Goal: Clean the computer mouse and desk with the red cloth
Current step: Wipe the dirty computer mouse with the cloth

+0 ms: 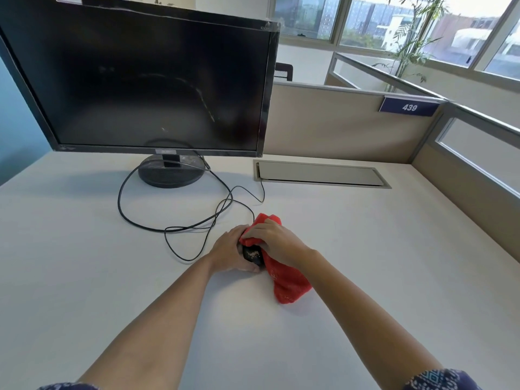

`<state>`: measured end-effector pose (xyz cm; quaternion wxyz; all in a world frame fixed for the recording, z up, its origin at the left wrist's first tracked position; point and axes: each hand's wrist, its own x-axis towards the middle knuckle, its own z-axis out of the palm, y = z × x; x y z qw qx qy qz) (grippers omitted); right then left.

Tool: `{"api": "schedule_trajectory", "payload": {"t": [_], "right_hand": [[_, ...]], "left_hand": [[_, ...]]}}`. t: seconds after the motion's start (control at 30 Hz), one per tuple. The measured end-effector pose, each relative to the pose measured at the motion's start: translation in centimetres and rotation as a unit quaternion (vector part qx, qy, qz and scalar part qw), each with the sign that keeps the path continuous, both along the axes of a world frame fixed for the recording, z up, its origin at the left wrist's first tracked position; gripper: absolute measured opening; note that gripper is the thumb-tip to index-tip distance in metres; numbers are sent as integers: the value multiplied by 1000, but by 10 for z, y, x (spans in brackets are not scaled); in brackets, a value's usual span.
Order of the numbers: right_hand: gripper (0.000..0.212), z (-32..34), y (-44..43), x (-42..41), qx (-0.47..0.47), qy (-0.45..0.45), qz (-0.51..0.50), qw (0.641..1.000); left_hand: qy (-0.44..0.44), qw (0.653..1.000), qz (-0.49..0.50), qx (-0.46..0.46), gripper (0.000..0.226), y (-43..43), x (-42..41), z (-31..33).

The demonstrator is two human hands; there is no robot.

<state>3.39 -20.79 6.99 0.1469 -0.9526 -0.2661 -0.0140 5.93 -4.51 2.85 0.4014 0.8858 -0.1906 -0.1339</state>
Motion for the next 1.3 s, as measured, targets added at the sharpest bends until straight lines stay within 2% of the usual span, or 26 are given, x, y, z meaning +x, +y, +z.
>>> {"api": "schedule_trajectory", "payload": {"t": [0.13, 0.2, 0.33, 0.43, 0.63, 0.8, 1.0, 1.23, 1.3], "right_hand": [[30, 3, -4, -1, 23, 23, -17, 999], [32, 3, -3, -1, 23, 28, -19, 999], [32, 1, -4, -2, 37, 29, -27, 999], [30, -2, -5, -5, 73, 4, -31, 997], [26, -2, -12, -13, 135, -26, -98, 986], [25, -6, -11, -24, 105, -48, -90, 989], [29, -13, -5, -34, 43, -55, -69, 995], [27, -1, -21, -45, -64, -2, 67, 996], [27, 4, -21, -43, -34, -22, 41, 998]], "left_hand": [[19, 999, -35, 33, 108, 0, -1, 12], [55, 997, -58, 19, 104, 4, -1, 18], [148, 982, -77, -87, 57, 15, 6, 17], [146, 980, -44, -129, 39, 16, 11, 14], [62, 993, -34, -99, 40, 6, 13, 5], [-39, 998, -45, 31, 37, 1, 19, -8], [-47, 991, -41, 116, 44, -1, 20, -9], [-48, 989, -38, 137, 44, -1, 23, -10], [-43, 989, -42, 137, 44, 0, 24, -10]]}}
